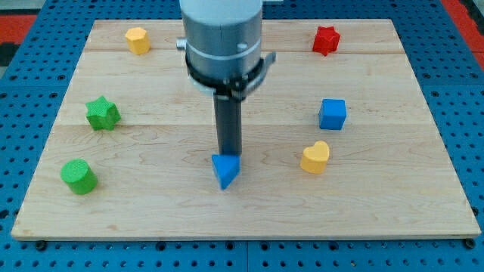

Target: Push the yellow heart to the bottom right

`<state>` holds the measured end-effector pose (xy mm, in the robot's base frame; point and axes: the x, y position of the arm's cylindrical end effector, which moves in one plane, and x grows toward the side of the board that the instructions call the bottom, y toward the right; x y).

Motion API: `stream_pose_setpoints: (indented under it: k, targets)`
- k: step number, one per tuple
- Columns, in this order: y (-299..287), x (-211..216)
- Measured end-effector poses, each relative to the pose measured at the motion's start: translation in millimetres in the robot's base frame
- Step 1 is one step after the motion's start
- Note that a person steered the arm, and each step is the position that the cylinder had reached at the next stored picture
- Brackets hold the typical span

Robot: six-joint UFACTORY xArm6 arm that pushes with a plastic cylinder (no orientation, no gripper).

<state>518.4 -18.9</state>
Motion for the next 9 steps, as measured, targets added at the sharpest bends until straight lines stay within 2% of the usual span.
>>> stream_pose_setpoints:
  k: [1,2,3,4,6,7,8,9]
  targets:
    - [0,19]
    - [4,-34]
    - [58,-56]
    - [111,-24]
    - [151,31]
    - [149,23]
    - [136,-25]
    - [138,-55]
